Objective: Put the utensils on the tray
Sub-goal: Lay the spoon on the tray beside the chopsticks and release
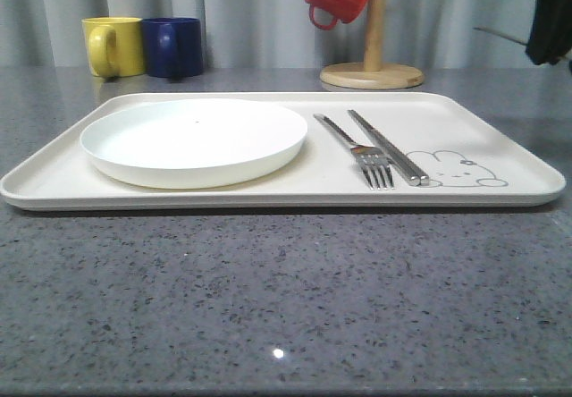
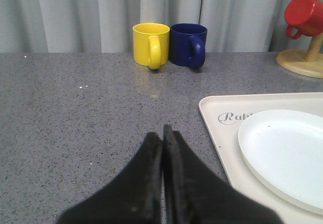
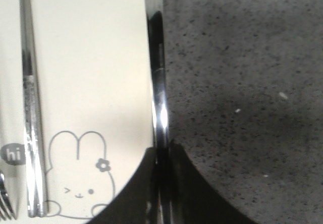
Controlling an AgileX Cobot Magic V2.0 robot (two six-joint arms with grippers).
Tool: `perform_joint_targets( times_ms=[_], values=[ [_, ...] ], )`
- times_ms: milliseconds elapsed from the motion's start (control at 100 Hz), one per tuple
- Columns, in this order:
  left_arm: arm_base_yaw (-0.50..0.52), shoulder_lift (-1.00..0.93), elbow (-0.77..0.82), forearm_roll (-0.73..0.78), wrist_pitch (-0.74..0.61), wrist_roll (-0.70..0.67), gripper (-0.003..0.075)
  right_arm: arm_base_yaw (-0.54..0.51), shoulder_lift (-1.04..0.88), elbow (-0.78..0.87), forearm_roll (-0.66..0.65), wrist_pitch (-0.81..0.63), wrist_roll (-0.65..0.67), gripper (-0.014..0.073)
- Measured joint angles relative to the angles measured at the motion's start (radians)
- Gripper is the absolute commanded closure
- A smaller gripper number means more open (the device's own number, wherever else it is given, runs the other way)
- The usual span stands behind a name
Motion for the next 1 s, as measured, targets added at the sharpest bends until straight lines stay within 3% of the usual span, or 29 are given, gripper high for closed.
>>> perform_joint_targets(
  times_ms=[230, 750, 870, 1000],
  values=[
    [0.000, 0.000, 0.000, 0.000, 0.000, 0.000, 0.0739, 0.125, 0.028, 0.033, -0.070, -0.082, 0.131, 0.0650],
    [0.000, 0.000, 0.000, 0.000, 0.000, 0.000, 0.0739, 0.161, 0.191, 0.034, -0.047, -0.156, 0.145, 0.0648],
    [0.000, 0.000, 0.000, 0.000, 0.000, 0.000, 0.0739, 0.161, 0.191, 0.034, -0.039, -0.157, 0.145, 0.0575],
    [0.000, 0.000, 0.000, 0.000, 0.000, 0.000, 0.0739, 0.161, 0.191, 0.034, -0.037, -0.157, 0.145, 0.0405]
  ],
)
